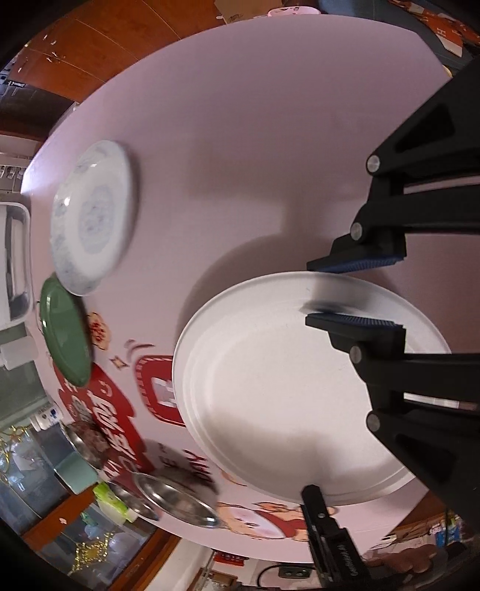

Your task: Organize plates and bowls

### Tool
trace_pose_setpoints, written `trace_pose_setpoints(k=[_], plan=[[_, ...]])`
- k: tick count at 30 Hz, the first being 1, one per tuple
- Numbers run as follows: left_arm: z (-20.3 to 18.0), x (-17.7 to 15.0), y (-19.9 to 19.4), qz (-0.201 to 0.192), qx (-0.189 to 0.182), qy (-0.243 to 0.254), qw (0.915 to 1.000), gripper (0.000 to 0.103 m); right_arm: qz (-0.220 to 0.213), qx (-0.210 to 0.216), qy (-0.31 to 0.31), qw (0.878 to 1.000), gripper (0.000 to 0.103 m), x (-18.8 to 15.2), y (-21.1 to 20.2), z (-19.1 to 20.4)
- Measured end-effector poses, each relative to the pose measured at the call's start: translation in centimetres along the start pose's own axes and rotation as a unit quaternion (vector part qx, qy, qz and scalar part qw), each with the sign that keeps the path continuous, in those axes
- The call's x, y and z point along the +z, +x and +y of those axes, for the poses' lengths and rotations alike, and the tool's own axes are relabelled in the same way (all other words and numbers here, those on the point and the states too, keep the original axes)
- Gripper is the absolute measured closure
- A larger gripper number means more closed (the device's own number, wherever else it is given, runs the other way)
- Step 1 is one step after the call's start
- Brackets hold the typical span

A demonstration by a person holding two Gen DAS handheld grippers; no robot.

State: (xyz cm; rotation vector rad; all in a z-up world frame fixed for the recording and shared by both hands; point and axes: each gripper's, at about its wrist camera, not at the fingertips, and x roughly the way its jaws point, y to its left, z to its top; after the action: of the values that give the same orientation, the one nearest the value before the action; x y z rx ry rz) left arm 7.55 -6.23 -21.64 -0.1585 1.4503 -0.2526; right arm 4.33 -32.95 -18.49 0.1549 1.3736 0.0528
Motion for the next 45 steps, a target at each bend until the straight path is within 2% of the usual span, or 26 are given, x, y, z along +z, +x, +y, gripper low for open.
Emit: trace_pose_setpoints(k=[9, 16, 23, 25, 27, 28, 29, 35, 45], plan=[[0.1, -3.6, 1.8, 0.007, 0.021, 0.012, 0.9997, 0.082, 0.024, -0.008, 0.003, 1.0, 0.081, -3.0, 1.7, -0.5], [0.6, -4.3, 1.8, 0.003, 0.027, 0.01, 0.9996, 0.082, 0.027, -0.021, -0.002, 0.999, 0.08, -3.1, 2.1, -0.1], [0.0, -4.0, 2.0, 0.0, 0.035, 0.014, 0.9993, 0.082, 0.028, -0.04, -0.015, 0.999, 0.074, -3.2, 2.4, 0.7], [0.0, -4.1, 2.0, 0.002, 0.035, 0.013, 0.9993, 0.078, 0.027, -0.041, -0.019, 0.999, 0.07, -3.2, 2.5, 1.0], [-0.1, -4.2, 2.0, 0.003, 0.037, 0.012, 0.9992, 0.065, 0.027, -0.046, -0.021, 0.998, 0.063, -3.3, 2.5, 1.2], [-0.1, -4.2, 1.9, 0.001, 0.04, 0.012, 0.9991, 0.062, 0.028, -0.051, -0.02, 0.998, 0.056, -3.4, 2.6, 1.3], [-0.2, -4.3, 1.9, 0.0, 0.042, 0.012, 0.9991, 0.058, 0.028, -0.053, -0.019, 0.998, 0.054, -3.5, 2.6, 1.2], [0.1, -5.1, 0.9, -0.011, 0.05, 0.01, 0.9986, 0.049, 0.028, -0.056, -0.007, 0.998, 0.054, -3.9, 2.2, 0.7], [0.5, -5.3, -1.5, -0.019, 0.058, 0.021, 0.9979, 0.043, 0.011, -0.083, 0.0, 0.996, 0.054, -4.0, 0.0, 0.3]])
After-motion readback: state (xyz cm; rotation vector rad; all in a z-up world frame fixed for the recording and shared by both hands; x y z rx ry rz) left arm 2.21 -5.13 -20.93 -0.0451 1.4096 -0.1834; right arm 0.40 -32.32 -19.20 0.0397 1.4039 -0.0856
